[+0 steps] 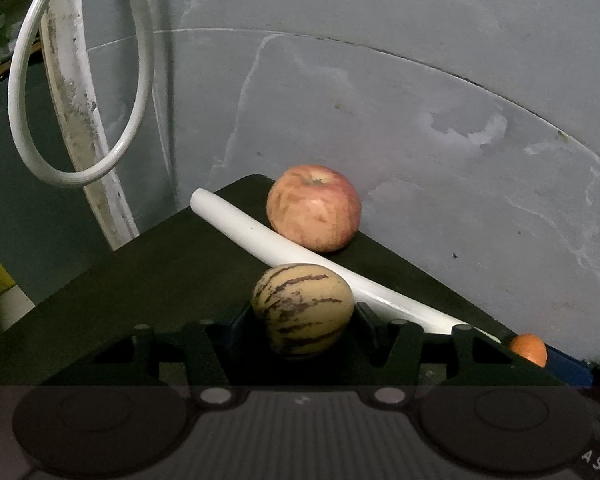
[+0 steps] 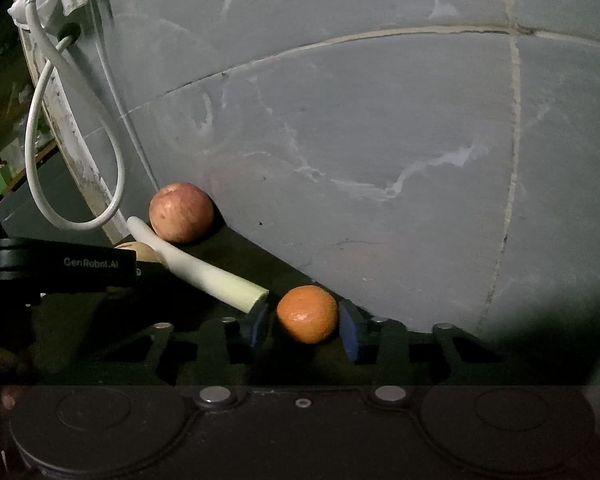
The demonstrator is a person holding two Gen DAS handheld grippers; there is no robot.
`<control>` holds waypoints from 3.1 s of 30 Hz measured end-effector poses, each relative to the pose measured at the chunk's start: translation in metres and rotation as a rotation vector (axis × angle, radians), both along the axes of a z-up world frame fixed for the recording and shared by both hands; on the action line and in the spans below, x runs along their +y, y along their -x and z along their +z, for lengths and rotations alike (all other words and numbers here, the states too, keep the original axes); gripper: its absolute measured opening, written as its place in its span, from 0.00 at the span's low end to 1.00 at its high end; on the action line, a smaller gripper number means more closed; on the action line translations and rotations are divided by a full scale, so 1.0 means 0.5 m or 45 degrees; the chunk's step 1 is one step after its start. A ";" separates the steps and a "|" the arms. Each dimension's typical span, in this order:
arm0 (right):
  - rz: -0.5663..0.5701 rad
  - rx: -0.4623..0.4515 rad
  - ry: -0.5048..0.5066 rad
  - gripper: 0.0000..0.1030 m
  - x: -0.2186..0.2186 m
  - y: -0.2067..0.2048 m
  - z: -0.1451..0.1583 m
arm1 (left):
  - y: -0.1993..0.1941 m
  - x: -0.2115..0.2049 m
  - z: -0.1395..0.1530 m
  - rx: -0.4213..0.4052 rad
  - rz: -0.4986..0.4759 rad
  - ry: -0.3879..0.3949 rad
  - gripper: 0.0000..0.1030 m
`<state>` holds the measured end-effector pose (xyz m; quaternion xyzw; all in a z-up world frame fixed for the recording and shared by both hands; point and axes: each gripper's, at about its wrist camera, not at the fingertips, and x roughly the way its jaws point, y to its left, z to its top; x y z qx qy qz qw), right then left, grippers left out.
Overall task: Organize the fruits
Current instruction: 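Grasp the striped pepino melon with the left tool while the right tool grasps the orange, then carry the melon and orange over the silver tray and open both tools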
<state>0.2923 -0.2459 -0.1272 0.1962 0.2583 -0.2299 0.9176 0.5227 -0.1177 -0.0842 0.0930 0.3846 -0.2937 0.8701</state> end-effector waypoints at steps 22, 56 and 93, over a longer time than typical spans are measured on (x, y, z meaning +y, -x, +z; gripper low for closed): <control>0.100 0.001 0.038 0.34 0.016 0.081 0.034 | 0.121 0.016 0.020 0.174 -0.030 0.105 0.56; 0.827 -0.043 0.154 0.34 0.320 0.291 0.143 | 0.487 0.479 0.163 0.128 0.513 0.401 0.56; 1.257 0.325 0.172 0.34 0.473 0.402 0.086 | 0.687 0.588 0.063 0.342 0.579 0.254 0.56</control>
